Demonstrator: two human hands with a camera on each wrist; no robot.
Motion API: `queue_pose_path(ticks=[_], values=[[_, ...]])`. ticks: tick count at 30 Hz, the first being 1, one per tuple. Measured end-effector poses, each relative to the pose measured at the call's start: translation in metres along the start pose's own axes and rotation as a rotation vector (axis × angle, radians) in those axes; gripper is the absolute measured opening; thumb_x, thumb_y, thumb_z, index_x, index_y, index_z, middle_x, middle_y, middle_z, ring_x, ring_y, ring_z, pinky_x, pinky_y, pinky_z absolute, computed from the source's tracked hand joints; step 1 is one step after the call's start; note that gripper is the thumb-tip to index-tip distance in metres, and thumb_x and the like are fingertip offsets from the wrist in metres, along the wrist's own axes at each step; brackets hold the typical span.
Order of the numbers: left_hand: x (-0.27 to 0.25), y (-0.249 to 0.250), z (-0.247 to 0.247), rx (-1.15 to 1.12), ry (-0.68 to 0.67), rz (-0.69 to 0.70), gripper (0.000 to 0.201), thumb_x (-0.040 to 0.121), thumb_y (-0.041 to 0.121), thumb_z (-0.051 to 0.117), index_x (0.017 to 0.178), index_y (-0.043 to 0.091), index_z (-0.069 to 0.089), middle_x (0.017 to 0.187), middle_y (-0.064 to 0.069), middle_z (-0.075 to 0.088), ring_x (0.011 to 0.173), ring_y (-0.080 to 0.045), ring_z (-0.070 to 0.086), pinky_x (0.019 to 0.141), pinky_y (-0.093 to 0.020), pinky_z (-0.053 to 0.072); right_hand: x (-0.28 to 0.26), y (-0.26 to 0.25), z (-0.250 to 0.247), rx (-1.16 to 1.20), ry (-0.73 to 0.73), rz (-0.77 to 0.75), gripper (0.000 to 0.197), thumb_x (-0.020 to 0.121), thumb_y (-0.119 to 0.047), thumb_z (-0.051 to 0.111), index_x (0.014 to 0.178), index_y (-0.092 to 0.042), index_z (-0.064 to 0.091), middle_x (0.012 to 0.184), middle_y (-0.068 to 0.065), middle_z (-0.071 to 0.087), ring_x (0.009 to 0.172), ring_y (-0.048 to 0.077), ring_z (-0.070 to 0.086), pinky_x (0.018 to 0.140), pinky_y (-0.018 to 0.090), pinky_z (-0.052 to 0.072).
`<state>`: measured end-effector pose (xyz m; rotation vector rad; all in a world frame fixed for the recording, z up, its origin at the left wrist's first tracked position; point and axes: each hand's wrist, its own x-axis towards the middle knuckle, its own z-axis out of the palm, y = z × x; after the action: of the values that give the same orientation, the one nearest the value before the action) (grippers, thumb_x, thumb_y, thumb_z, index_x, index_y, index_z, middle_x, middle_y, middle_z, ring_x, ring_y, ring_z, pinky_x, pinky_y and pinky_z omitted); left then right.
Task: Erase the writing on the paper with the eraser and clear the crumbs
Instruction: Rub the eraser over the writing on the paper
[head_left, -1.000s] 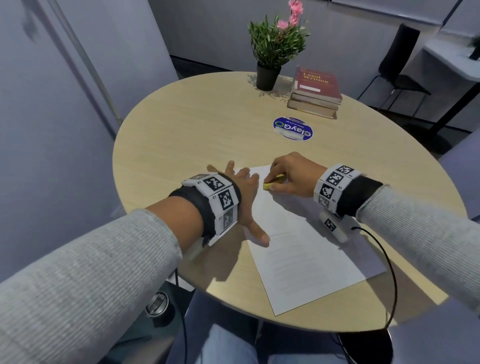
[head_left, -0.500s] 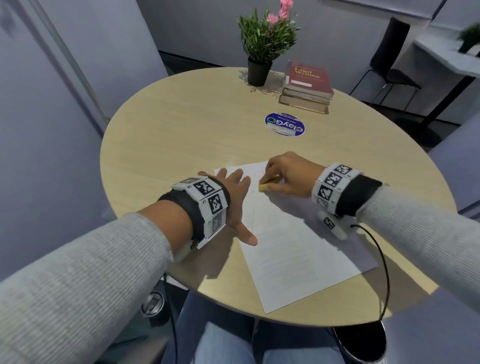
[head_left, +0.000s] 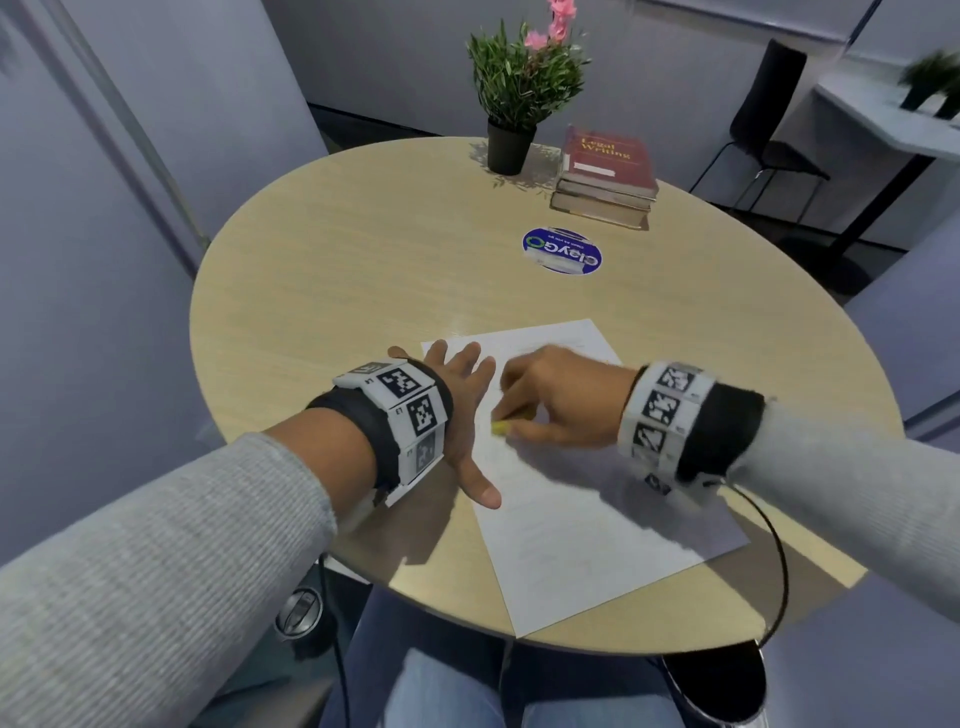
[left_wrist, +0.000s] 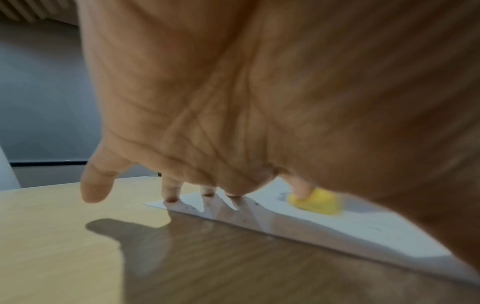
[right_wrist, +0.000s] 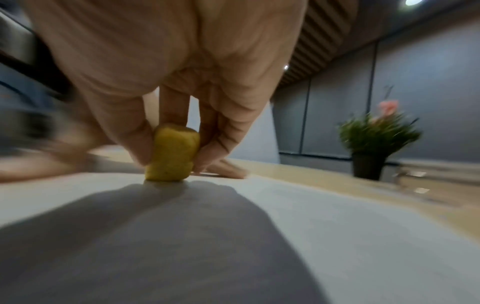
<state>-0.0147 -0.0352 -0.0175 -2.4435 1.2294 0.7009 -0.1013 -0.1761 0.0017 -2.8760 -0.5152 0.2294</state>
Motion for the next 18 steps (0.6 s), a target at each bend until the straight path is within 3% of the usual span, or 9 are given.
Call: queue_pose_path(ticks=[1,3,7,11,13,16,18], values=[[-0.001,0.001,0.0,0.0,0.003,0.002,0.153,0.048,0.089,0.069,0.156,0.025,-0.02,0.163,0.001,-0.023,0.151,-0.035,-0.014,0.112,-0.07,0.008,-0.004,-0.01,0.005,0.029,-0.037,-0.073,0.016,0.085,-0.027,0.064,0.092,-0.02,0.076,0.082,0.001,0.064,0.064,0.009,0.051,0.066,0.022,0.045],[-0.001,0.0,0.001,-0.006,0.007,0.008,0.153,0.048,0.089,0.068,0.156,0.025,-0.02,0.163,0.001,-0.024,0.151,-0.035,-0.014,0.112,-0.07,0.008,-0.003,-0.007,0.002,0.087,-0.051,-0.064,0.017,0.085,-0.027,0.065,0.096,-0.019,0.076,0.083,-0.002,0.061,0.065,0.005,0.049,0.068,0.02,0.045],[0.0,-0.004,0.003,-0.017,0.01,0.019,0.152,0.047,0.091,0.066,0.155,0.028,-0.021,0.163,0.003,-0.024,0.151,-0.032,-0.016,0.113,-0.07,0.006,0.011,0.021,-0.007,0.008,0.075,0.127,0.021,0.086,-0.03,0.064,0.1,-0.018,0.075,0.086,0.0,0.059,0.072,0.008,0.049,0.077,0.036,0.05],[-0.003,-0.004,0.003,-0.028,0.011,0.024,0.151,0.049,0.088,0.068,0.156,0.027,-0.019,0.163,0.002,-0.024,0.151,-0.033,-0.016,0.113,-0.07,0.007,-0.003,-0.015,0.01,0.085,-0.03,-0.114,0.017,0.083,-0.027,0.066,0.092,-0.017,0.076,0.081,-0.006,0.052,0.065,0.006,0.047,0.066,0.024,0.046],[-0.002,-0.004,0.002,-0.027,0.006,0.027,0.151,0.048,0.089,0.068,0.156,0.027,-0.02,0.163,0.002,-0.024,0.151,-0.033,-0.016,0.113,-0.069,0.008,-0.003,-0.012,0.006,0.097,-0.053,-0.103,0.018,0.083,-0.028,0.067,0.096,-0.018,0.076,0.084,-0.01,0.052,0.064,-0.002,0.046,0.068,0.018,0.046],[-0.002,-0.004,0.002,-0.001,-0.009,0.017,0.151,0.048,0.091,0.065,0.155,0.028,-0.023,0.163,0.003,-0.026,0.151,-0.032,-0.017,0.113,-0.068,0.009,0.01,0.01,-0.007,0.036,0.047,0.069,0.019,0.085,-0.029,0.066,0.098,-0.019,0.076,0.084,-0.009,0.051,0.067,0.0,0.047,0.076,0.031,0.051],[-0.002,-0.004,0.002,-0.008,-0.015,0.018,0.151,0.048,0.09,0.066,0.154,0.029,-0.023,0.162,0.004,-0.027,0.151,-0.032,-0.018,0.113,-0.069,0.008,0.008,0.005,-0.003,0.015,0.075,0.035,0.017,0.084,-0.028,0.065,0.093,-0.018,0.076,0.082,-0.009,0.049,0.068,0.007,0.046,0.072,0.034,0.051]])
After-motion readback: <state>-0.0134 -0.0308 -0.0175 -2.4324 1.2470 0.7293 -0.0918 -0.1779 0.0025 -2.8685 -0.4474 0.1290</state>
